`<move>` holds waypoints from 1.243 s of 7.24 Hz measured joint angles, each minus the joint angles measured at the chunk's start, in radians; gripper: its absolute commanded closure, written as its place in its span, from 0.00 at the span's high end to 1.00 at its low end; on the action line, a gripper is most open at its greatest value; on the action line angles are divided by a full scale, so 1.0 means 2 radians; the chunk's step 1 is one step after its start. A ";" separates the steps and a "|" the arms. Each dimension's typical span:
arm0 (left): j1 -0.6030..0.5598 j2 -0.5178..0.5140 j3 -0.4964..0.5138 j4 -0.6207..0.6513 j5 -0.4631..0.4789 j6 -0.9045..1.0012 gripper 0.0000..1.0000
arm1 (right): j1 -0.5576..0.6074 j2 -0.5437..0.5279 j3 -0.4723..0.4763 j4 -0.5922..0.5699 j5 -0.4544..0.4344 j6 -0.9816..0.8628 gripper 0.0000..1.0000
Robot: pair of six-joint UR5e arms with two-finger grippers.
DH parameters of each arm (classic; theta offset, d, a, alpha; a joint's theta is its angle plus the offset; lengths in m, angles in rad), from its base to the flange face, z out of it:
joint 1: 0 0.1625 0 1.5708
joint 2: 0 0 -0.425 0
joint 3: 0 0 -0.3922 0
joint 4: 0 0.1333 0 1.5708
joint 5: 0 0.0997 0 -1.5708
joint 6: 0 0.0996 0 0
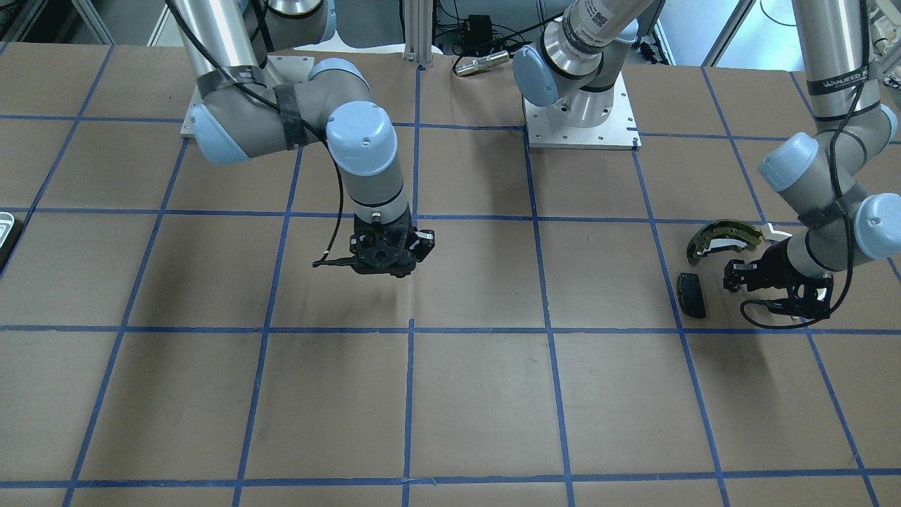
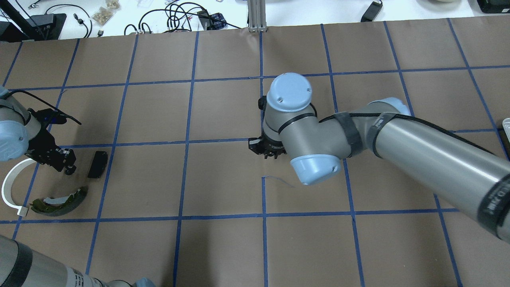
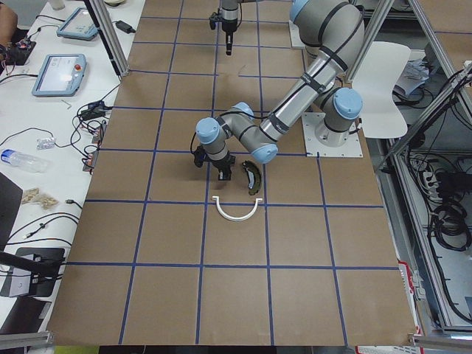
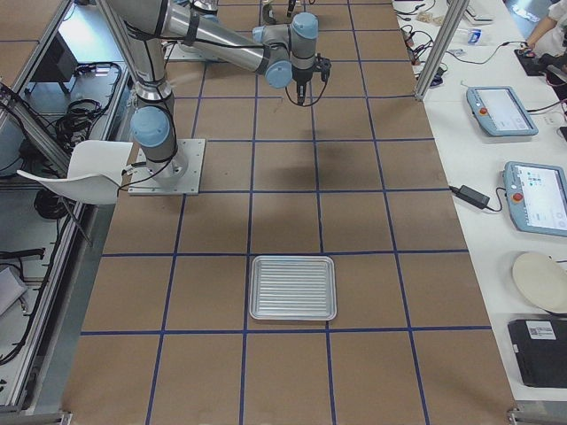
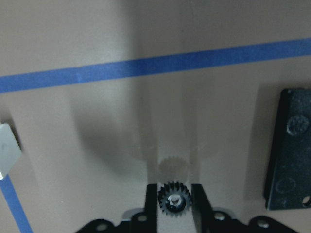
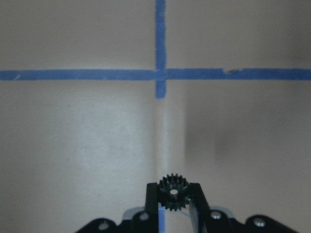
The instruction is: Place bearing gear from tray to pile
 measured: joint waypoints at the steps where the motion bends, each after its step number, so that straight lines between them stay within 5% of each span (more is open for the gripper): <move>1: -0.003 0.002 0.003 0.000 0.003 -0.003 1.00 | 0.024 0.018 -0.002 -0.016 0.000 0.018 0.73; 2: -0.013 0.006 0.009 0.000 0.003 -0.009 1.00 | 0.034 0.027 -0.002 -0.028 0.000 0.025 1.00; 6: -0.111 0.041 0.069 -0.054 -0.022 -0.101 1.00 | -0.004 0.013 0.004 -0.052 -0.016 -0.014 1.00; 9: -0.247 0.052 0.100 -0.090 -0.049 -0.257 1.00 | -0.103 -0.092 -0.016 0.116 -0.011 -0.081 1.00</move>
